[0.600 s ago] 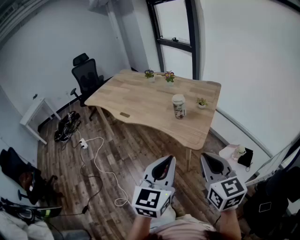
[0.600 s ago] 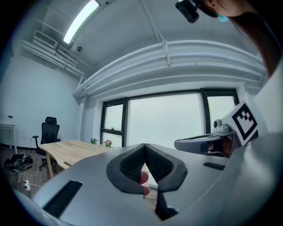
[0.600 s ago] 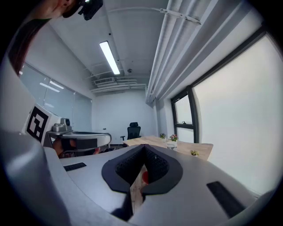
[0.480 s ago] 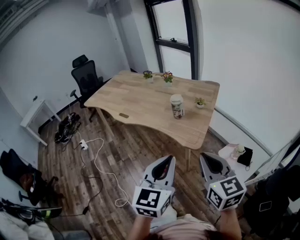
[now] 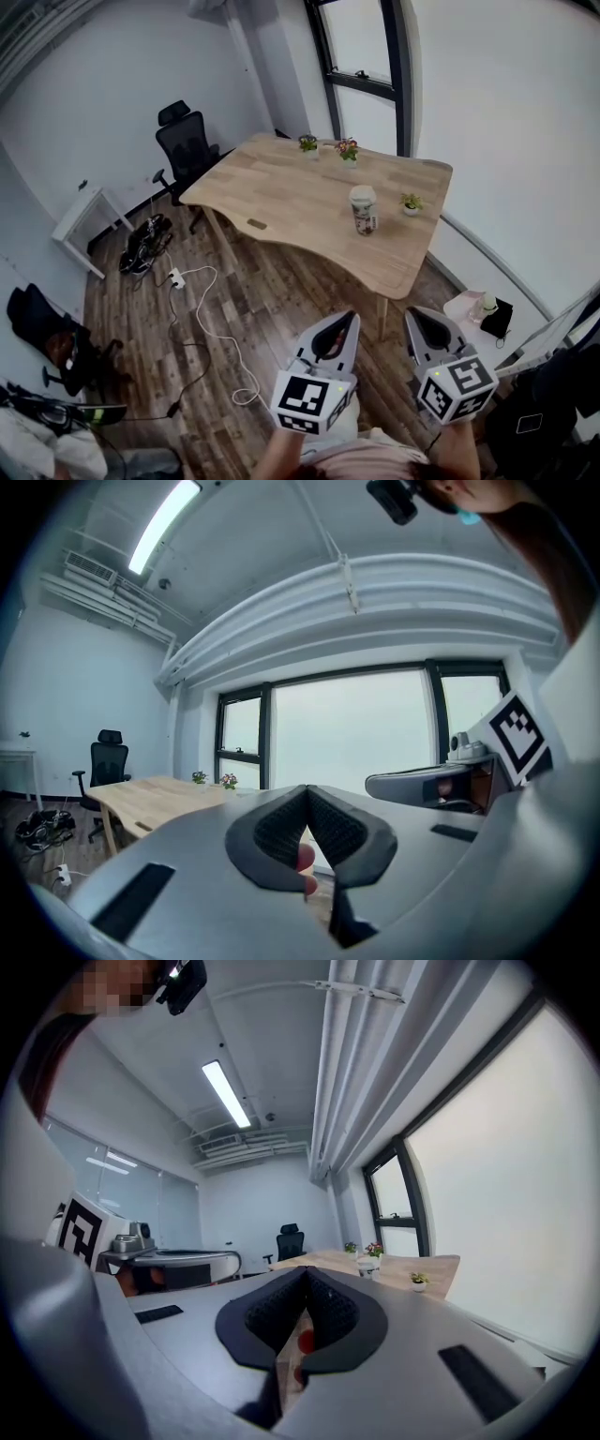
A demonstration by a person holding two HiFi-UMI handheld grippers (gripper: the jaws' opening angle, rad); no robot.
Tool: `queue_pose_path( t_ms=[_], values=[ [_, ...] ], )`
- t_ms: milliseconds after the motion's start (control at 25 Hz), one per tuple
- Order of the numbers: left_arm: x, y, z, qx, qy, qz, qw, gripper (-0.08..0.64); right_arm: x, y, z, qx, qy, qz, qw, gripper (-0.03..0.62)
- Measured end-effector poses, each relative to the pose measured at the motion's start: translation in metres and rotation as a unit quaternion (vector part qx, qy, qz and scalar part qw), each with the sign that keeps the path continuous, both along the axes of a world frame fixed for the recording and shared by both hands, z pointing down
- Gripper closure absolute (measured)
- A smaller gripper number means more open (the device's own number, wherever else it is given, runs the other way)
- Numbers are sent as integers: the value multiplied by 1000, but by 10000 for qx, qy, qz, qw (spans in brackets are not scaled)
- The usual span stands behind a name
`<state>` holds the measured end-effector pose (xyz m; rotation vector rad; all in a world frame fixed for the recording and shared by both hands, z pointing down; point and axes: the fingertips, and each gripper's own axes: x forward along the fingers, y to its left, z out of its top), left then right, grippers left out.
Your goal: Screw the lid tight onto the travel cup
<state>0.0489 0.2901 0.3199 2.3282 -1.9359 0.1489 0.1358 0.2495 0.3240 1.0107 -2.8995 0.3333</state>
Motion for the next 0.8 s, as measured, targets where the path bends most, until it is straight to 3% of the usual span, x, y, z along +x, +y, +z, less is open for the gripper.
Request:
queue_pose_path(
  t_ms=[800],
  values=[
    [-47,-89,8,-21,166,223,9996,560,-47,-86,12,46,248,191,9995,594]
  ],
)
